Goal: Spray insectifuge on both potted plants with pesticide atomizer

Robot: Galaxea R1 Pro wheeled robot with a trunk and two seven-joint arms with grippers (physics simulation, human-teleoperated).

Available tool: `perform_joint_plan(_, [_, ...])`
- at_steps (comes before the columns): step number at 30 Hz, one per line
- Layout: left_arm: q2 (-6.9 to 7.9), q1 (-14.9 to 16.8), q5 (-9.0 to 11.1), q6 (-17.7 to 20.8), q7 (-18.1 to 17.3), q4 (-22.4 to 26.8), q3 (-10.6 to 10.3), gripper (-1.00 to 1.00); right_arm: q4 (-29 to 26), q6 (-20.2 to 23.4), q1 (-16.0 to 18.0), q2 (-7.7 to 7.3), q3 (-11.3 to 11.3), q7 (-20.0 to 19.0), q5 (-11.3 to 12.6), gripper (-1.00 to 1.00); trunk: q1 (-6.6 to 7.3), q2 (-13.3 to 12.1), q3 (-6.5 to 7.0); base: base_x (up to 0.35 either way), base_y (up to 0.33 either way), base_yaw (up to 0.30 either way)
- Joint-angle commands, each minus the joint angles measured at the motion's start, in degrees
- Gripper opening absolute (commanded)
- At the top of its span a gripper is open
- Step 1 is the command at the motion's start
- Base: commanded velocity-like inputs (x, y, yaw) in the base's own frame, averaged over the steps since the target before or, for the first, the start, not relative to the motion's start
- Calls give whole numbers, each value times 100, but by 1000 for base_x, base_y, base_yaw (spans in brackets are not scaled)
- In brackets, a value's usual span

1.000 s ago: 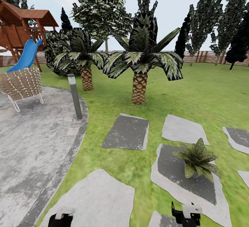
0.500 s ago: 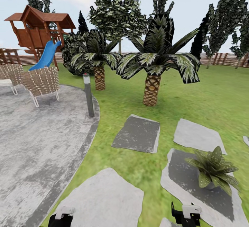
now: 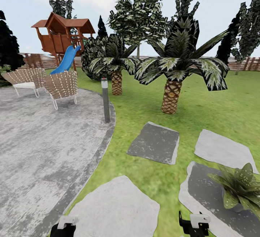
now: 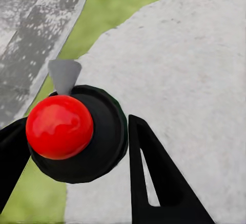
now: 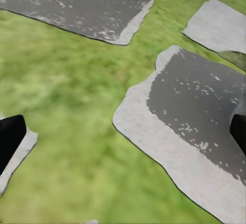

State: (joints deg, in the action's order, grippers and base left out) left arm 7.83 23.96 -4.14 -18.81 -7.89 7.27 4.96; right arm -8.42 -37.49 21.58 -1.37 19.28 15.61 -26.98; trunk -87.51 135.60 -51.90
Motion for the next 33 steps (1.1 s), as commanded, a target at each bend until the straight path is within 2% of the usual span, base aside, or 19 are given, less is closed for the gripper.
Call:
perform_joint_plan(1, [-1,4,-44,-17,-29,-7,50,-100,7,-12,4,-2,21,39,-62,100,1,2,0,0,0,241])
perform_joint_plan(11, [-1,3,-48,-17,-29,-7,49,-100,7,-12,4,7,17,38,-62,100,1,2,26,0,0,261])
perform_joint_plan(33, [-1,5,-51,-17,-29,-7,49,-100,7,-12,4,14,15,38,-62,100,1,2,-37,0,0,281])
